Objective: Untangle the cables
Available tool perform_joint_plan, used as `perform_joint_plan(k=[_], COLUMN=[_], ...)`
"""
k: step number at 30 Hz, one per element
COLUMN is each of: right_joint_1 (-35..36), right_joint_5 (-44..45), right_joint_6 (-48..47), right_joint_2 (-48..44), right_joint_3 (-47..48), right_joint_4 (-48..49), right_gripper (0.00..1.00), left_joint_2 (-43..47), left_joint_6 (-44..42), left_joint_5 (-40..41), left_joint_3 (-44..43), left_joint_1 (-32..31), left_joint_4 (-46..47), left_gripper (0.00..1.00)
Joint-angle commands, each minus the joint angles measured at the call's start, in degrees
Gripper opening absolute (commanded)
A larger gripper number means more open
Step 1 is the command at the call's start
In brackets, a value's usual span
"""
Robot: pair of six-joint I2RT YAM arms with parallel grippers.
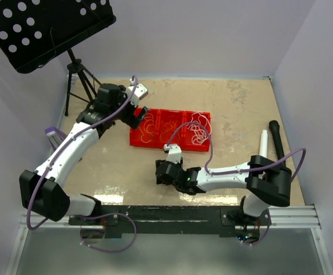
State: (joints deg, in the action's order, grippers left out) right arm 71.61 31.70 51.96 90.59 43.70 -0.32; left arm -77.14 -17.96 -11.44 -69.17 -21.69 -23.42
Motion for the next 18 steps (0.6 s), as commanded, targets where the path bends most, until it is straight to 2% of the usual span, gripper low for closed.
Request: perform_joint_plan(k=[1,8,12,18], right_joint_1=[-0.2,-0.1,-0.2,-1.5], right_joint_5=[6.2,11.4,9.7,7.2], right_joint_6=[-0.6,5.9,6.5,6.2], right_joint_2=[1.2,4.7,7.8,11.5], right_joint_3=[5.9,14.1,14.9,14.7], right_joint_4=[-8.2,-23.6,-23.7,-20.6], right_gripper=[0.65,0.65,0.66,0.63], left_joint_2=[0.1,0.2,-1.6,-0.6], left_joint_6=[1.6,1.7,2.2,0.5], left_joint_5=[-3.6,-11.4,-16.2,-16.3], left_joint_3=[-4.7,-6.0,-8.4,-6.2], left_joint_1=[2.7,10.9,16.1,17.8], left_joint_4=[-11.2,-11.2,-13.8,-13.8], left_gripper=[1.00,1.00,1.00,1.00])
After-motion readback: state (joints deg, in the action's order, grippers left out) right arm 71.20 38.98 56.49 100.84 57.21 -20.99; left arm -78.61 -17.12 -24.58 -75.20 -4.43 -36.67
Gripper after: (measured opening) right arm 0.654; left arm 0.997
